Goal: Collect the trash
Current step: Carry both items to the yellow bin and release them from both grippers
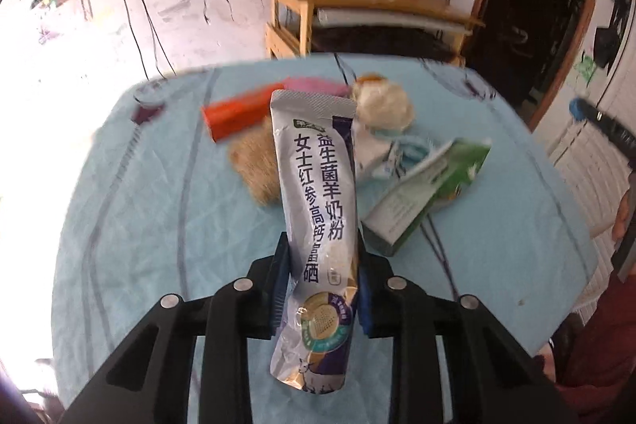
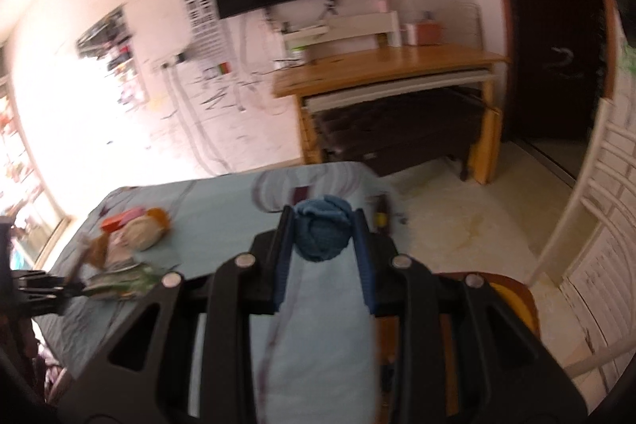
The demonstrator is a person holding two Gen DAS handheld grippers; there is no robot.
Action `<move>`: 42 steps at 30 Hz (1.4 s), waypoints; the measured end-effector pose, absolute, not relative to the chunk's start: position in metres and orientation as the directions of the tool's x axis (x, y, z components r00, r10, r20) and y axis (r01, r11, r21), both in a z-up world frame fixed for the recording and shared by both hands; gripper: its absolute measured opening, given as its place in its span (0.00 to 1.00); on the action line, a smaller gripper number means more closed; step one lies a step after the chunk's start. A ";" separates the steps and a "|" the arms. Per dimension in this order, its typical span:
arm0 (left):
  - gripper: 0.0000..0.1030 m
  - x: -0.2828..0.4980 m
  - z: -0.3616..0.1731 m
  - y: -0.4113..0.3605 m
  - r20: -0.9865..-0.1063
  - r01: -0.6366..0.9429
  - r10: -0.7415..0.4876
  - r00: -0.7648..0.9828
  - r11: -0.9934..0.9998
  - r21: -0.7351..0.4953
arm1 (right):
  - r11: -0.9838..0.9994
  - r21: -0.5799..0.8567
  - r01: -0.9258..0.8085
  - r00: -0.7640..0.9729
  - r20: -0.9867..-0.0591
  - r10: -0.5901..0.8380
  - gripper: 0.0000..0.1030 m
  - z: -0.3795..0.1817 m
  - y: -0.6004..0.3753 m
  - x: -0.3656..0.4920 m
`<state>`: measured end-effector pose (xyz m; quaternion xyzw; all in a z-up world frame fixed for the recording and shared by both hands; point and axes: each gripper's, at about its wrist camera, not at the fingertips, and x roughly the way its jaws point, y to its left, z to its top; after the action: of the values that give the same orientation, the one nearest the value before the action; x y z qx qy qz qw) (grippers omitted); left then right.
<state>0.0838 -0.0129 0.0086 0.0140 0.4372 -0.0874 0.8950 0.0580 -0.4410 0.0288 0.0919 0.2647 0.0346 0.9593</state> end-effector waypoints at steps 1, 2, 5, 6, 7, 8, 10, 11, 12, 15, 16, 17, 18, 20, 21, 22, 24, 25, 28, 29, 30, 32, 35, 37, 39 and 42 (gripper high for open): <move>0.23 0.080 0.016 -0.013 -0.772 0.171 -0.144 0.619 0.984 -0.047 | 0.980 0.200 -0.004 0.857 -0.504 0.106 0.27 0.028 -0.448 0.058; 0.23 0.074 0.027 -0.014 -0.754 0.177 -0.145 0.641 0.983 -0.039 | 0.978 0.210 0.014 0.856 -0.508 0.097 0.27 0.026 -0.456 0.057; 0.23 0.064 0.054 -0.028 -0.711 0.214 -0.166 0.683 0.977 -0.022 | 0.974 0.216 0.075 0.846 -0.531 0.052 0.27 0.019 -0.481 0.057; 0.23 0.062 0.063 -0.037 -0.697 0.236 -0.183 0.694 0.972 -0.020 | 0.974 0.209 0.094 0.840 -0.542 0.035 0.27 0.016 -0.487 0.057; 0.23 0.061 0.069 -0.044 -0.687 0.255 -0.200 0.699 0.967 -0.021 | 0.974 0.197 0.114 0.829 -0.559 0.016 0.27 0.012 -0.494 0.058; 0.23 0.061 0.079 -0.059 -0.675 0.293 -0.234 0.700 0.956 -0.027 | 0.973 0.189 0.132 0.820 -0.573 0.000 0.27 0.009 -0.500 0.060; 0.23 0.063 0.090 -0.089 -0.659 0.361 -0.296 0.691 0.932 -0.040 | 0.969 0.179 0.169 0.798 -0.603 -0.028 0.27 0.001 -0.510 0.063; 0.23 0.065 0.094 -0.103 -0.655 0.390 -0.323 0.683 0.920 -0.047 | 0.967 0.183 0.176 0.782 -0.623 -0.025 0.27 -0.006 -0.516 0.065; 0.24 0.067 0.097 -0.118 -0.652 0.419 -0.349 0.673 0.906 -0.053 | 0.966 0.184 0.182 0.768 -0.640 -0.023 0.28 -0.011 -0.520 0.067; 0.24 0.079 0.098 -0.172 -0.660 0.503 -0.420 0.622 0.861 -0.073 | 0.959 0.197 0.206 0.749 -0.662 -0.025 0.34 -0.023 -0.533 0.070; 0.24 0.083 0.096 -0.191 -0.671 0.524 -0.435 0.600 0.848 -0.081 | 0.956 0.207 0.210 0.749 -0.662 -0.021 0.43 -0.025 -0.537 0.070; 0.24 0.088 0.094 -0.204 -0.679 0.537 -0.444 0.585 0.839 -0.086 | 0.954 0.213 0.212 0.751 -0.661 -0.019 0.48 -0.026 -0.541 0.069; 0.24 0.089 0.092 -0.218 -0.690 0.550 -0.450 0.568 0.830 -0.088 | 0.951 0.221 0.216 0.753 -0.658 -0.019 0.52 -0.027 -0.544 0.068; 0.24 0.096 0.085 -0.247 -0.718 0.576 -0.450 0.530 0.813 -0.084 | 0.947 0.232 0.223 0.759 -0.651 -0.019 0.52 -0.026 -0.550 0.066; 0.24 0.100 0.081 -0.258 -0.730 0.579 -0.449 0.516 0.810 -0.090 | 0.943 0.239 0.233 0.763 -0.646 -0.025 0.53 -0.025 -0.553 0.064; 0.24 0.104 0.077 -0.268 -0.743 0.582 -0.448 0.497 0.807 -0.098 | 0.936 0.253 0.246 0.770 -0.637 -0.030 0.55 -0.024 -0.558 0.061; 0.23 0.115 0.067 -0.288 -0.770 0.585 -0.454 0.449 0.801 -0.131 | 0.924 0.279 0.263 0.783 -0.621 -0.036 0.56 -0.020 -0.567 0.055; 0.24 0.121 0.061 -0.302 -0.786 0.585 -0.453 0.421 0.797 -0.146 | 0.913 0.296 0.281 0.793 -0.607 -0.048 0.58 -0.017 -0.575 0.051; 0.24 0.131 0.046 -0.328 -0.808 0.579 -0.457 0.371 0.794 -0.184 | 0.881 0.349 0.321 0.820 -0.567 -0.074 0.60 -0.009 -0.593 0.038; 0.24 0.134 0.039 -0.340 -0.815 0.580 -0.461 0.349 0.790 -0.199 | 0.870 0.367 0.330 0.829 -0.554 -0.080 0.60 -0.006 -0.600 0.034; 0.24 0.137 0.033 -0.350 -0.818 0.581 -0.463 0.340 0.788 -0.204 | 0.860 0.385 0.335 0.837 -0.541 -0.084 0.61 -0.005 -0.605 0.030; 0.24 0.141 0.026 -0.364 -0.821 0.578 -0.458 0.341 0.791 -0.200 | 0.848 0.412 0.334 0.849 -0.523 -0.080 0.61 -0.002 -0.612 0.025; 0.26 0.145 0.022 -0.383 -0.813 0.594 -0.489 0.318 0.770 -0.231 | 0.840 0.435 0.325 0.862 -0.502 -0.073 0.62 0.002 -0.617 0.022; 0.28 0.147 0.022 -0.388 -0.812 0.600 -0.504 0.294 0.759 -0.253 | 0.840 0.439 0.318 0.866 -0.495 -0.069 0.63 0.004 -0.616 0.021; 0.40 0.147 0.024 -0.395 -0.811 0.600 -0.510 0.286 0.755 -0.263 | 0.841 0.443 0.312 0.869 -0.490 -0.064 0.63 0.005 -0.616 0.022; 0.70 0.144 0.028 -0.396 -0.801 0.600 -0.509 0.314 0.760 -0.247 | 0.839 0.450 0.307 0.873 -0.485 -0.060 0.67 0.005 -0.616 0.020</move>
<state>0.1440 -0.3960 0.0275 0.0482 0.4748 -0.3427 0.8092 0.0203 -0.6162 0.0051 0.2664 0.2322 -0.0985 0.9303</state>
